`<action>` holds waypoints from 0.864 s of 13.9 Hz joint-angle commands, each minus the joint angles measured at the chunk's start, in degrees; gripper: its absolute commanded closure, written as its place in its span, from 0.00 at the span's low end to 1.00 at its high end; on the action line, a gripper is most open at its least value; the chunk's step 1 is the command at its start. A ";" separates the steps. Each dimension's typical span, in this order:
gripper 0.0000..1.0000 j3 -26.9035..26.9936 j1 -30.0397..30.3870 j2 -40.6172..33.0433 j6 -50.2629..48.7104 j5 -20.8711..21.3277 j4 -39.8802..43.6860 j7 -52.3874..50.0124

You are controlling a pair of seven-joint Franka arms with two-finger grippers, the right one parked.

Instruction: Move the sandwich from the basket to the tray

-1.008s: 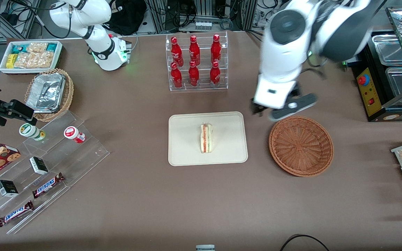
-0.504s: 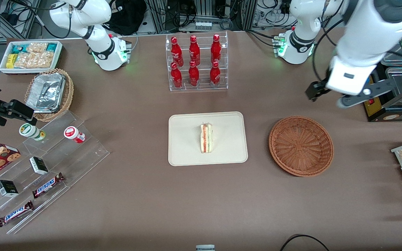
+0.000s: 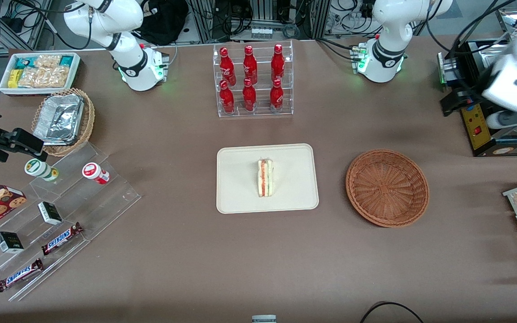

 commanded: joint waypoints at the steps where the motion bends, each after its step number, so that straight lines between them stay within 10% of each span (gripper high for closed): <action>1: 0.00 3.03 -2.90 -0.86 0.71 -0.78 1.12 1.77; 12: 0.00 2.68 -2.20 1.26 6.34 -0.69 2.72 1.95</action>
